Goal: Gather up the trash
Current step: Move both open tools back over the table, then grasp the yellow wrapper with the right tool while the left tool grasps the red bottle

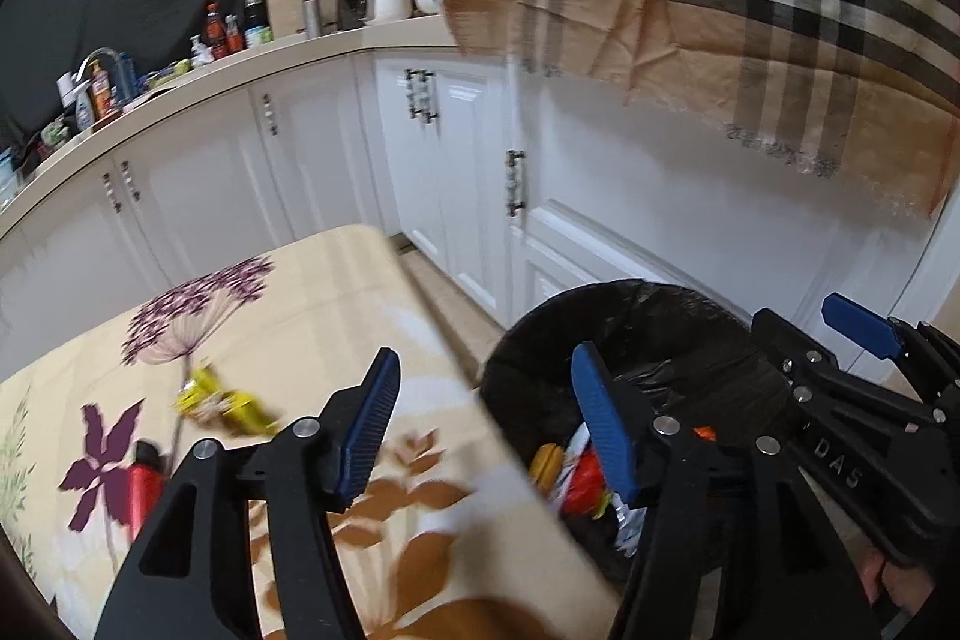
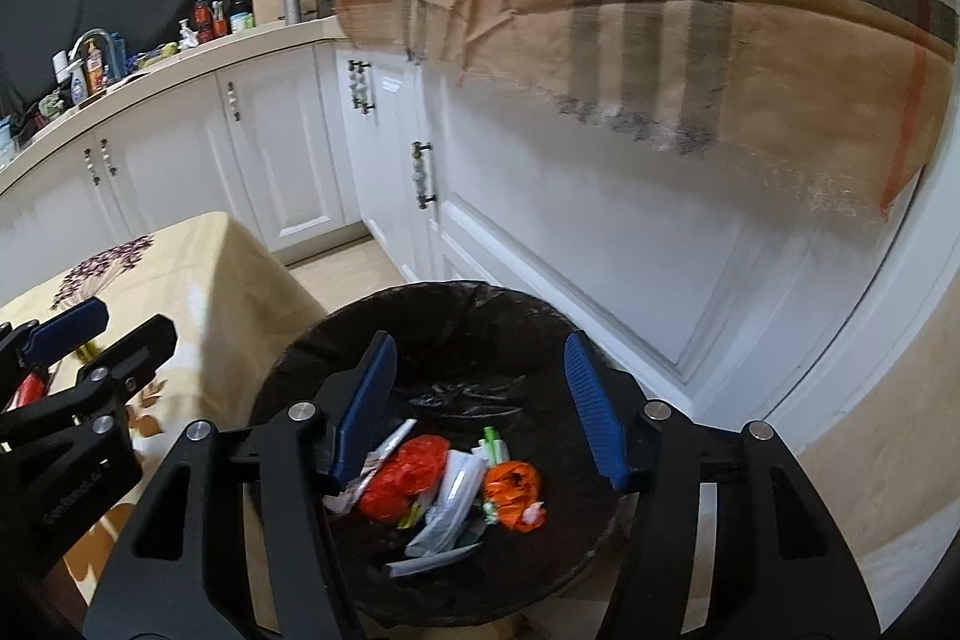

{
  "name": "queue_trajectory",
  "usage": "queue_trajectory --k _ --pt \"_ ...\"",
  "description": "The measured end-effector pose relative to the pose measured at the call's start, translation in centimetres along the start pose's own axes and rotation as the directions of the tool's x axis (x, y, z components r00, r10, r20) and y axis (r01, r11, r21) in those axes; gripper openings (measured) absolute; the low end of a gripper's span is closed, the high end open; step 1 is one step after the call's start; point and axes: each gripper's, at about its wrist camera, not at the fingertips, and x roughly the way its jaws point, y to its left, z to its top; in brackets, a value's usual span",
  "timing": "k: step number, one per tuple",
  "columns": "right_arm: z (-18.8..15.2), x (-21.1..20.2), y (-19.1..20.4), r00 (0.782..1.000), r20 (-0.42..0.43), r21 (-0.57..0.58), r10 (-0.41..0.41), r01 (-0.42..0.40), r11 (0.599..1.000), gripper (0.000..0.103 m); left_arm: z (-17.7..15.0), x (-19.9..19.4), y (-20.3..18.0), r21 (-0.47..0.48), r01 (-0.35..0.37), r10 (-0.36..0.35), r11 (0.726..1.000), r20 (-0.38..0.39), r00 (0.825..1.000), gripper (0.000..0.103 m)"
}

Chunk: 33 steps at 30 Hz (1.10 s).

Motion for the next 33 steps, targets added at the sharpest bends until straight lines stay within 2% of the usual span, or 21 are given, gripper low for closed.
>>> queue_trajectory --k 7,17,25,28,31,33 --pt "-0.4 -0.7 4.3 0.996 -0.011 -0.055 0.087 -0.087 0.995 0.057 -1.9 -1.9 5.0 -0.059 -0.095 0.094 0.994 -0.02 0.995 0.064" --pt "-1.1 -1.6 10.3 0.982 -0.037 -0.128 0.183 -0.186 0.974 0.057 -5.1 -2.8 12.7 -0.167 -0.233 0.219 0.958 -0.095 0.971 0.064" --pt "-1.3 -1.6 13.3 0.974 -0.055 -0.174 0.219 -0.226 0.959 0.057 -5.8 -1.5 15.1 -0.196 -0.252 0.223 0.948 -0.161 0.961 0.064" --pt "-1.3 -1.5 14.1 0.972 -0.064 -0.185 0.228 -0.236 0.954 0.057 -5.9 -0.5 15.8 -0.209 -0.233 0.192 0.95 -0.198 0.961 0.063" --pt "-1.1 -1.0 15.0 0.966 -0.078 -0.194 0.246 -0.256 0.947 0.057 -6.1 0.1 16.5 -0.227 -0.215 0.163 0.95 -0.228 0.96 0.049" --pt "-0.9 -0.6 15.7 0.963 -0.088 -0.203 0.256 -0.269 0.941 0.057 -6.3 0.3 16.7 -0.225 -0.212 0.157 0.951 -0.239 0.958 0.033"
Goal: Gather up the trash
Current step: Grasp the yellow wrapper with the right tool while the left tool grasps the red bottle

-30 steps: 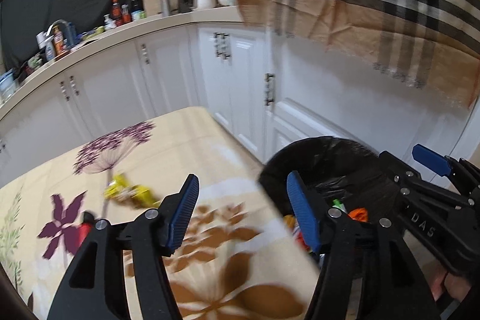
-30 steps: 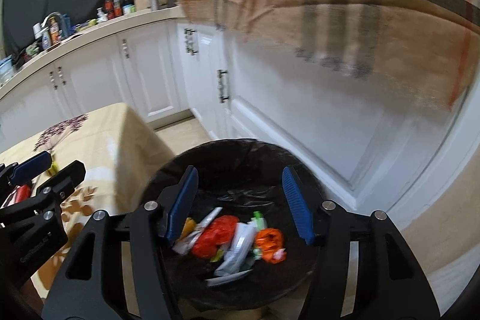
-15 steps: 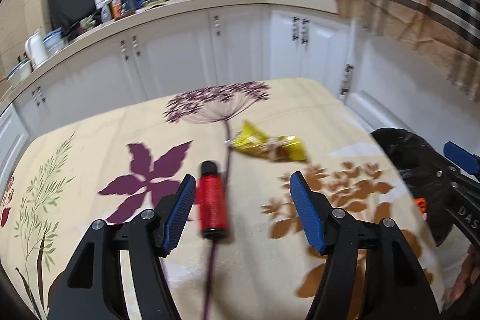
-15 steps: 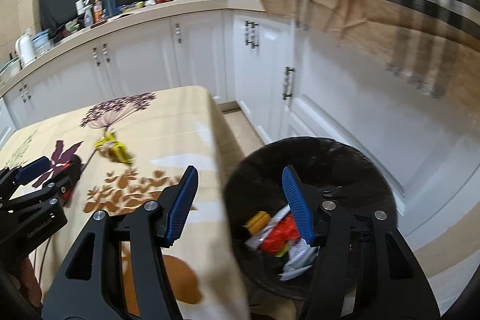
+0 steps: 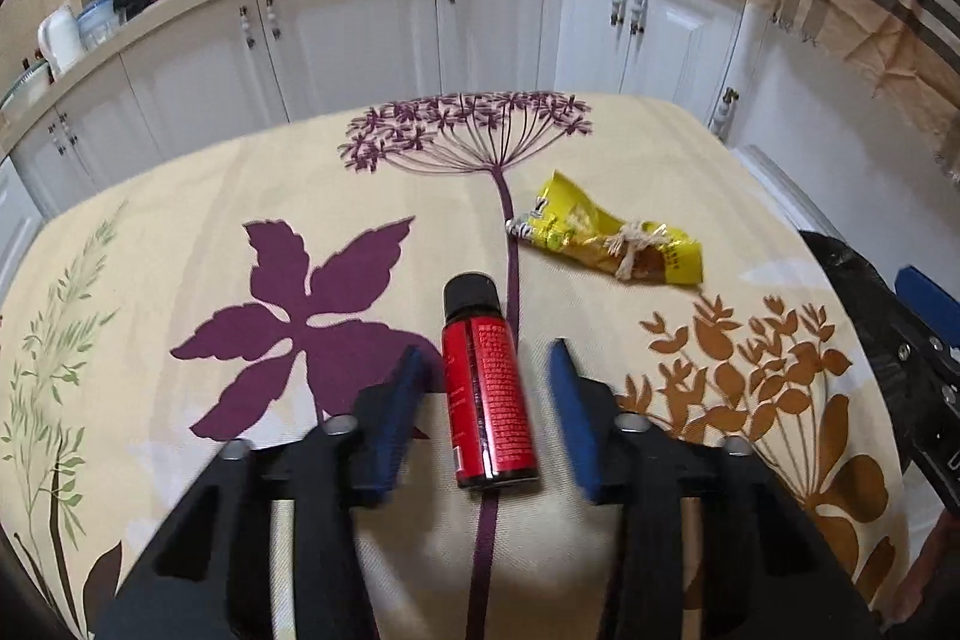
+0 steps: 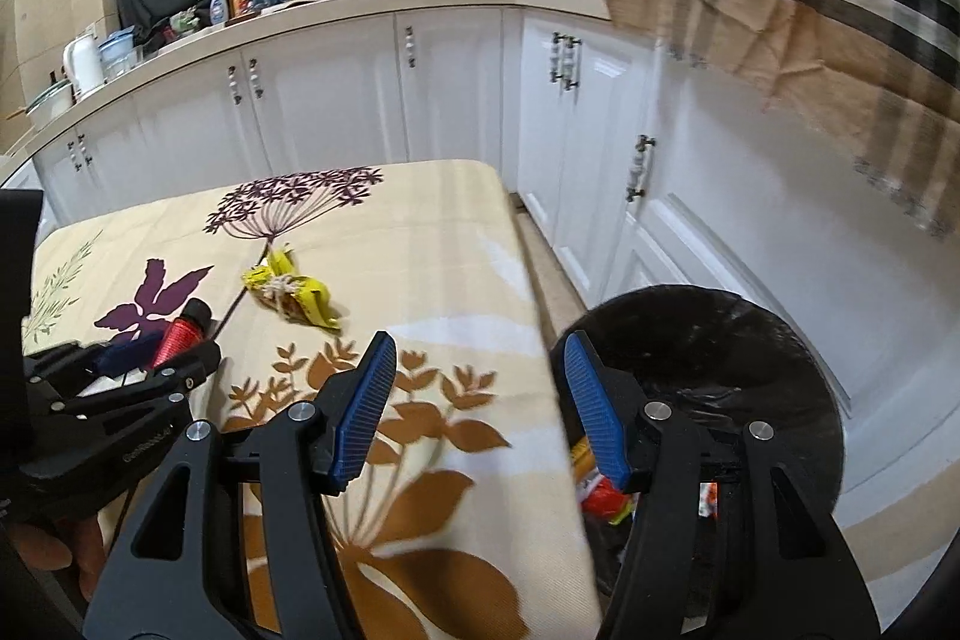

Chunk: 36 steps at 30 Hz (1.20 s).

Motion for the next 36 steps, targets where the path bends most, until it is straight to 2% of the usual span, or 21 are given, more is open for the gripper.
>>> queue_trajectory --k 2,7,14,24,30,31,35,36 --pt "0.4 0.6 0.6 1.0 -0.005 -0.011 0.015 -0.015 1.0 0.057 0.0 0.0 0.1 0.017 -0.003 0.003 1.0 0.002 1.0 0.025" --pt "1.0 1.8 2.6 0.998 -0.024 -0.045 0.053 -0.054 0.998 0.057 -0.3 -0.5 1.6 -0.003 0.009 -0.009 1.0 0.012 1.0 0.024" --pt "1.8 3.7 5.9 0.992 -0.068 -0.103 0.106 -0.112 0.988 0.06 -0.9 -1.6 4.9 -0.027 -0.042 0.043 0.999 0.04 0.998 0.024" --pt "3.3 7.0 9.1 0.984 -0.134 -0.164 0.113 -0.134 0.977 0.064 -1.7 -2.9 10.7 -0.104 -0.104 0.109 0.989 0.052 0.993 0.024" --pt "3.3 8.6 10.5 0.974 -0.199 -0.213 0.108 -0.15 0.966 0.064 -2.1 -3.3 12.0 -0.123 -0.11 0.117 0.986 0.055 0.992 0.025" --pt "3.2 8.6 10.6 0.974 -0.202 -0.218 0.104 -0.148 0.965 0.062 -2.1 -3.3 12.1 -0.126 -0.108 0.116 0.986 0.055 0.992 0.025" --pt "2.9 8.2 10.9 0.971 -0.206 -0.213 0.124 -0.168 0.962 0.04 -2.3 -3.4 12.2 -0.131 -0.101 0.109 0.986 0.056 0.992 0.025" --pt "2.8 8.1 10.9 0.97 -0.206 -0.215 0.126 -0.17 0.962 0.038 -2.4 -3.4 12.2 -0.132 -0.099 0.107 0.986 0.057 0.993 0.025"
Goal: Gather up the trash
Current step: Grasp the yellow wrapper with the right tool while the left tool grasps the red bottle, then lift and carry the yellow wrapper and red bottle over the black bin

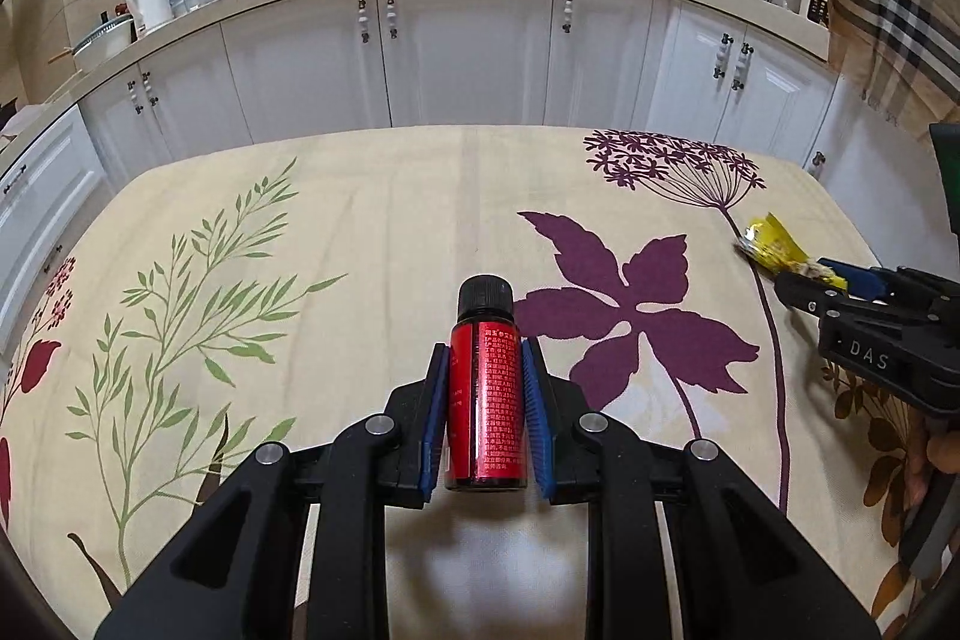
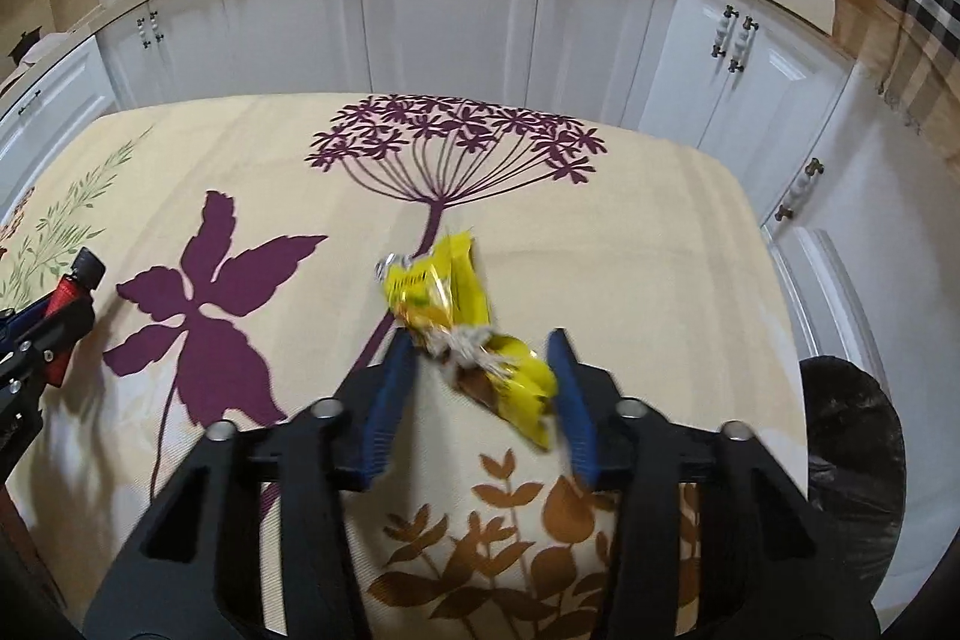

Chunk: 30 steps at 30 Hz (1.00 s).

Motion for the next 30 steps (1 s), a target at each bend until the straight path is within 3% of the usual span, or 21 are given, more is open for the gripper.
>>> queue_trajectory --k 2,12,13,14,18,22,24,26,30 --pt "-0.2 -0.2 0.3 1.0 0.002 -0.005 0.004 -0.004 1.0 0.03 -0.1 -0.1 0.0 -0.002 0.002 -0.002 1.0 0.002 1.0 0.024" --pt "-1.9 -2.2 1.0 0.999 0.032 0.018 0.017 -0.017 1.0 0.028 -0.6 -0.6 0.1 -0.005 0.009 -0.009 1.0 0.006 1.0 0.024" --pt "-2.1 -2.6 0.9 0.999 0.036 0.022 0.017 -0.018 1.0 0.025 -0.7 -0.7 0.0 -0.004 0.009 -0.009 1.0 0.009 1.0 0.024" --pt "-2.3 -2.9 0.9 0.999 0.04 0.025 0.018 -0.019 1.0 0.014 -0.7 -0.8 0.0 -0.003 0.012 -0.012 1.0 0.011 1.0 0.024" --pt "-3.6 -3.8 0.9 0.999 0.033 0.035 0.024 -0.025 0.999 0.014 -1.2 -1.3 -0.3 0.006 0.016 -0.016 1.0 0.016 1.0 0.024" --pt "-4.7 -4.8 0.9 0.999 0.027 0.049 0.028 -0.029 0.998 0.016 -1.6 -1.7 -0.4 0.01 0.019 -0.019 1.0 0.014 1.0 0.024" --pt "-4.9 -5.1 0.9 0.999 0.026 0.052 0.021 -0.022 0.998 0.024 -1.9 -1.9 -0.3 0.008 0.018 -0.018 1.0 0.014 1.0 0.024" --pt "-5.0 -5.2 0.8 0.999 0.033 0.059 0.013 -0.014 0.998 0.042 -2.0 -2.0 -0.2 0.006 0.015 -0.015 1.0 0.014 1.0 0.024" --pt "-4.6 -5.0 1.0 0.999 0.038 0.063 0.013 -0.015 0.998 0.043 -2.0 -2.1 0.6 -0.001 0.003 -0.003 1.0 0.015 1.0 0.025"
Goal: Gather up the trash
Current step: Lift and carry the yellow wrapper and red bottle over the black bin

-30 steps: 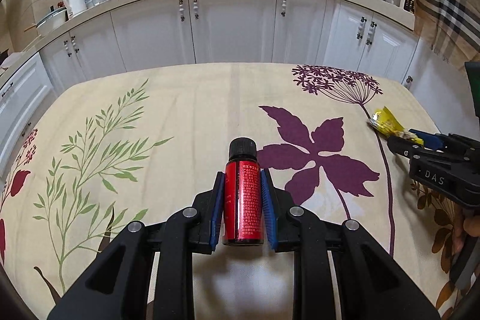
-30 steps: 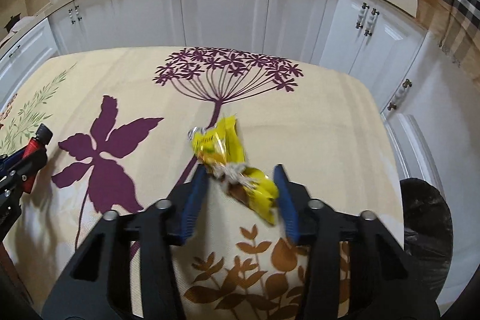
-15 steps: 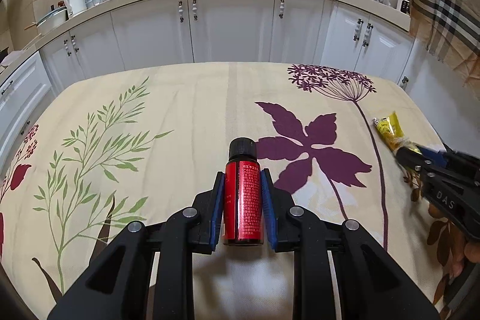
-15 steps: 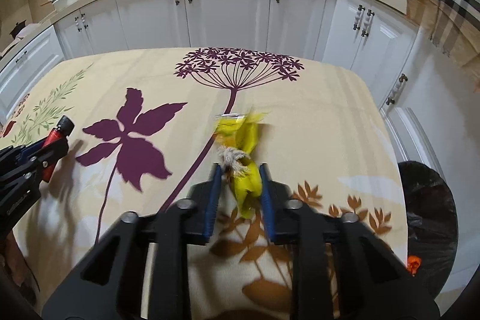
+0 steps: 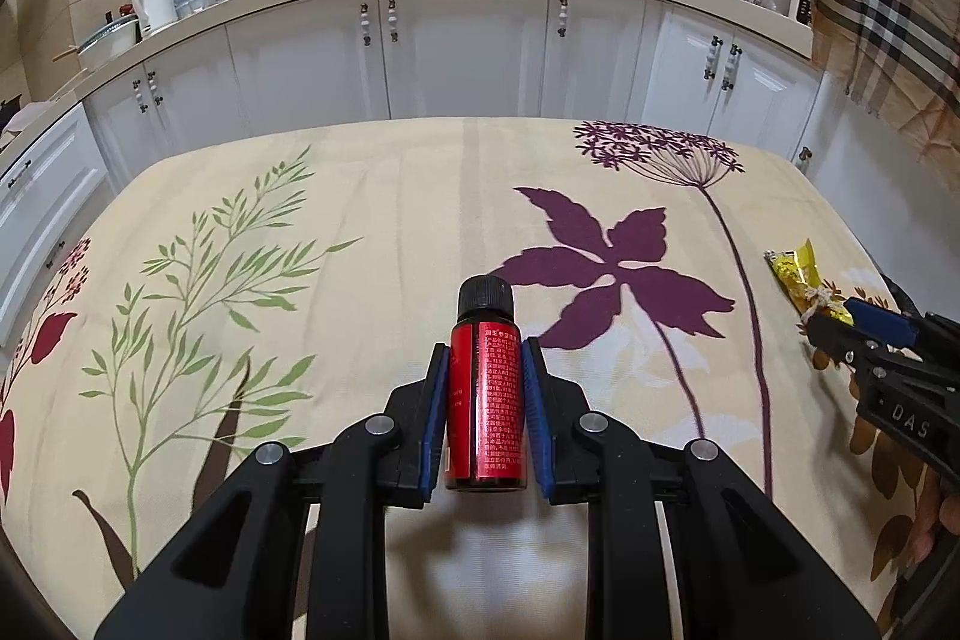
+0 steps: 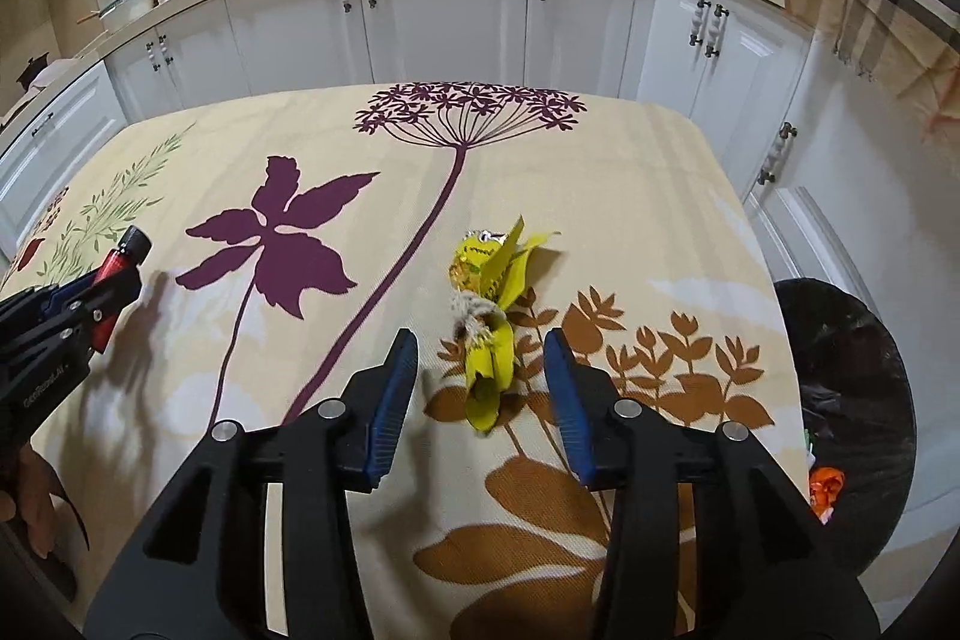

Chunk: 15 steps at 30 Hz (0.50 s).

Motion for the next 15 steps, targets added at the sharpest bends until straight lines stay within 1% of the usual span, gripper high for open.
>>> queue_trajectory --k 4,7,9,10,14,15 --pt "0.6 0.9 0.0 1.0 -0.002 0.006 -0.01 0.01 1.0 0.044 0.1 0.1 0.7 -0.011 -0.01 0.01 1.0 0.0 1.0 0.024" --pt "1.1 1.9 -0.2 1.0 -0.027 0.023 -0.006 0.007 1.0 0.044 0.2 0.2 1.0 -0.017 -0.013 0.013 1.0 0.001 1.0 0.024" --pt "1.3 2.1 -0.2 1.0 -0.03 0.023 -0.007 0.008 1.0 0.037 0.2 0.3 1.1 -0.017 -0.012 0.012 1.0 0.0 1.0 0.025" --pt "1.3 2.2 -0.2 1.0 -0.03 0.02 -0.007 0.007 1.0 0.025 0.2 0.4 1.1 -0.017 -0.012 0.012 1.0 -0.001 1.0 0.025" --pt "1.3 2.1 0.0 1.0 -0.028 0.003 -0.005 0.005 1.0 0.019 0.2 0.4 0.9 -0.017 -0.006 0.006 1.0 -0.005 1.0 0.025" --pt "1.2 2.0 0.0 1.0 -0.024 0.004 -0.004 0.004 1.0 0.018 0.2 0.3 0.8 -0.015 -0.007 0.007 1.0 -0.003 1.0 0.025"
